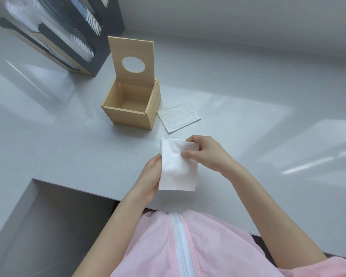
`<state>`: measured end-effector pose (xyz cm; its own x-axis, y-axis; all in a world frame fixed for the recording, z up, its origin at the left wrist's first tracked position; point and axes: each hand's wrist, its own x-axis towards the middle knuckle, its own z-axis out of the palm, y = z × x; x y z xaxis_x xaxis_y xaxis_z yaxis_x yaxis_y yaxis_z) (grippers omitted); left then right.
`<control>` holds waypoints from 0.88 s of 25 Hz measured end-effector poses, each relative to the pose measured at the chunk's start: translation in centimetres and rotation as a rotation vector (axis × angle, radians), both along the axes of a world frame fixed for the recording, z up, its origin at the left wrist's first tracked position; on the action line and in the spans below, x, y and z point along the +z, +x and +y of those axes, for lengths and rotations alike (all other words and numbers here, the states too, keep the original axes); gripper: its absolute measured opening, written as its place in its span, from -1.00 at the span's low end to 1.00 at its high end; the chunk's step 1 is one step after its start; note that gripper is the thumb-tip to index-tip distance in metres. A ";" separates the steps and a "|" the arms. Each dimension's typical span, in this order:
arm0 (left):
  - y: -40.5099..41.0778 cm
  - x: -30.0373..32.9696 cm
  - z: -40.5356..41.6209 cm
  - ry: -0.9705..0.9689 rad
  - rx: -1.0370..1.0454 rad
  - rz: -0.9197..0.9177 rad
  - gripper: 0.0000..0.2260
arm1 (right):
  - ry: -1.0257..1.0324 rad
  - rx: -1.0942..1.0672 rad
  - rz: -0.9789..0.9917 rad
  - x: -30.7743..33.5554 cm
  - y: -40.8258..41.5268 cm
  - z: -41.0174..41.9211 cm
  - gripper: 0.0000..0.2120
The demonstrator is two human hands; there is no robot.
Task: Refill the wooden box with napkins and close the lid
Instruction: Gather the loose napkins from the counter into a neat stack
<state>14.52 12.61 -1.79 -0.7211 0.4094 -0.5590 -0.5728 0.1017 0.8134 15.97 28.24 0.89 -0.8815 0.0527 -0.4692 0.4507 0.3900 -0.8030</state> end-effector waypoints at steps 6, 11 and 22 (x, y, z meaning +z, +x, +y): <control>0.1 -0.3 0.0 0.010 -0.015 -0.029 -0.76 | 0.092 -0.056 0.015 -0.7 -0.2 -0.1 -0.91; -0.3 -0.5 0.1 -0.011 0.011 -0.073 -0.67 | 0.130 -0.042 0.040 -0.9 -0.4 -0.2 -0.88; -0.8 -1.2 0.0 -0.052 0.010 -0.055 -0.81 | 0.112 -0.048 0.041 -1.8 -1.2 -0.7 -0.88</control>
<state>13.70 12.59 -2.96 -0.6929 0.3716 -0.6179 -0.6173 0.1370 0.7747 14.80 27.50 -0.86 -0.8951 0.1450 -0.4216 0.4385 0.4569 -0.7739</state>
